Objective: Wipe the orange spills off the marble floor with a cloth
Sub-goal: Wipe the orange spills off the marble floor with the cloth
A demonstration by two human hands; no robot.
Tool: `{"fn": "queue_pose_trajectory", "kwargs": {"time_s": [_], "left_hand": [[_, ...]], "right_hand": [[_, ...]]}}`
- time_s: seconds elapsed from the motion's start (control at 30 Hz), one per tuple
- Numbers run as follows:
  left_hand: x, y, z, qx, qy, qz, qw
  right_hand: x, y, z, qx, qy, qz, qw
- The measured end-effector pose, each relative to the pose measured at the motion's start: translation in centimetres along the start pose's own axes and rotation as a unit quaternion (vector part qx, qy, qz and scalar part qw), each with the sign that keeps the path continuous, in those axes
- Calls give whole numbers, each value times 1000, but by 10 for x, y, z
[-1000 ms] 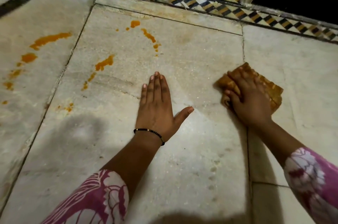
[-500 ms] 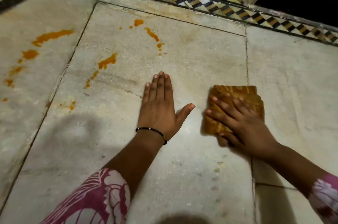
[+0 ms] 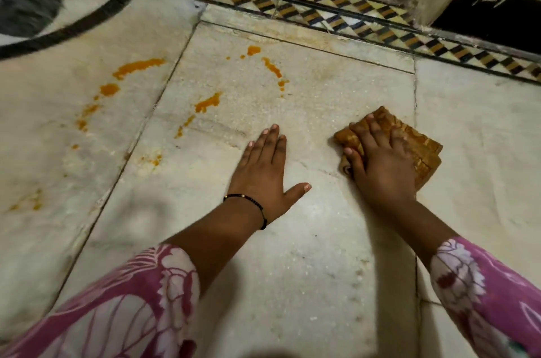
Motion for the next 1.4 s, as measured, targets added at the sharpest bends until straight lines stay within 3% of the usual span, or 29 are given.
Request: {"fn": "queue_pose_trajectory", "kwargs": {"time_s": [0.1, 0.17, 0.3, 0.37, 0.5, 0.6, 0.73, 0.9, 0.97, 1.03, 1.1, 1.17, 1.3, 1.4], "left_hand": [[-13, 58, -33, 24, 7, 76, 997], [-30, 107, -62, 35, 30, 129, 991], [-68, 189, -123, 29, 130, 208, 969], [-86, 215, -158, 55, 165, 239, 955], [-94, 260, -220, 98, 233, 271, 929], [-79, 292, -244, 97, 173, 239, 951], [-43, 330, -243, -41, 180, 115, 976], [-35, 369, -213, -167, 12, -56, 984], [-24, 370, -203, -214, -27, -129, 968], [-15, 355, -195, -204, -47, -179, 961], [-12, 344, -191, -172, -80, -192, 963], [-9, 342, -192, -162, -108, -192, 962], [-1, 345, -204, -182, -107, -206, 955], [1, 345, -220, -177, -104, -203, 957]], "right_hand": [[12, 43, -36, -95, 54, 0, 994], [28, 85, -65, -212, 126, -18, 969], [52, 155, -98, -472, 235, -109, 842], [51, 181, -103, -537, 263, -148, 788], [34, 195, -93, -450, 311, -189, 816], [44, 176, -102, -337, 389, -217, 829], [66, 197, -139, -304, 411, -136, 849], [89, 288, -174, -349, 398, -123, 840], [101, 333, -177, -326, 381, -94, 860], [109, 368, -180, -296, 353, -19, 887], [113, 370, -176, -242, 366, -2, 899], [106, 356, -164, -232, 331, -21, 915], [99, 321, -160, -223, 328, -85, 914], [111, 332, -187, -218, 319, -82, 919]]}}
Point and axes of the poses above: each hand's wrist, its own z-axis towards the middle knuckle, its own x-axis out of the palm, y = z × x, the point moved 4 cm from there along z, towards the middle knuckle, and after that the axes turned 14 degrees about z, right-handed, at the moved point
